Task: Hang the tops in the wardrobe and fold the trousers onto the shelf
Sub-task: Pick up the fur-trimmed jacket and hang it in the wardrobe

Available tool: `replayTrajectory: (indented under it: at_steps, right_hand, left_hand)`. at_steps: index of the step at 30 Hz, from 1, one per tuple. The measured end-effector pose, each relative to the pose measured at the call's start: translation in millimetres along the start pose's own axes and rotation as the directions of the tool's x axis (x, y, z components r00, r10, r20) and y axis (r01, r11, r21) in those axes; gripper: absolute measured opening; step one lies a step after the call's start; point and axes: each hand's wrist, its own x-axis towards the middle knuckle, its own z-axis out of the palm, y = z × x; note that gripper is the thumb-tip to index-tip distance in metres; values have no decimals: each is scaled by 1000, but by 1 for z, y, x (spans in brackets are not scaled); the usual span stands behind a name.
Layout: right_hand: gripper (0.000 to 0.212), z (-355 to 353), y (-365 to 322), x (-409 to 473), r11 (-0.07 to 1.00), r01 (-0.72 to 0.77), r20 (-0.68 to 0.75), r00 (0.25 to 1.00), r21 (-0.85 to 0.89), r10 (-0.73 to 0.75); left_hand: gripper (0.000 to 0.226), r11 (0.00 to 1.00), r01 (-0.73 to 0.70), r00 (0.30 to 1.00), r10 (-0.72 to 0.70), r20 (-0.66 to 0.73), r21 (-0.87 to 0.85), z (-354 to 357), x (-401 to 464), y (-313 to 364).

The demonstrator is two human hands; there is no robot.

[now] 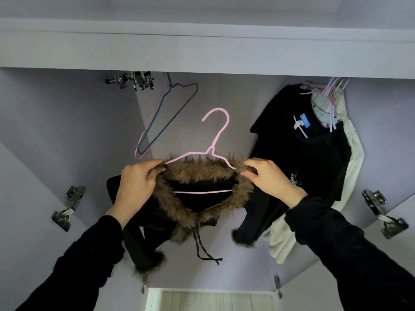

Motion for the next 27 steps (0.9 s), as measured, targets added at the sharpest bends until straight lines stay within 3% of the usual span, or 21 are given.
replayTrajectory:
  at_steps: [4, 7, 12, 15, 17, 19, 21, 24, 27]
  right_hand:
    - [23, -1, 0, -11, 1000, -16, 42, 999, 7, 16]
    - [16, -1, 1, -21, 991, -69, -7, 998, 114, 70]
    - [21, -15, 17, -38, 959, -227, -36, 971, 168, 236]
    - [20, -21, 29, -47, 911, -356, -50, 926, 209, 373]
    - [17, -27, 41, -51, 835, -474, -29, 865, 279, 501]
    - [28, -30, 51, -50, 732, -568, -5, 789, 377, 614]
    - [29, -42, 54, -51, 604, -603, 22, 716, 521, 697]
    - [27, -59, 52, -49, 428, -598, 101, 652, 678, 751]
    - [41, -76, 53, -44, 310, -528, 94, 605, 791, 790]
  left_hand:
    - [20, 994, 77, 996, -74, 47, -77, 5, 2, 4]
    - [23, 992, 109, 986, -100, 133, -60, 18, 4, 8]
    - [43, 999, 42, 937, -33, 348, -17, 42, 9, 16]
    - [43, 996, -83, 936, 91, 340, -36, 56, 10, 30]
    - [39, 974, -222, 928, 223, 297, -38, 64, 15, 45]
    - [38, 933, -360, 904, 350, 245, -4, 64, 21, 59]
    - [44, 870, -492, 857, 478, 193, 35, 60, 29, 82]
    - [47, 732, -672, 740, 667, 84, 111, 54, 41, 115]
    - [52, 602, -762, 620, 784, 1, 237, 50, 53, 146]
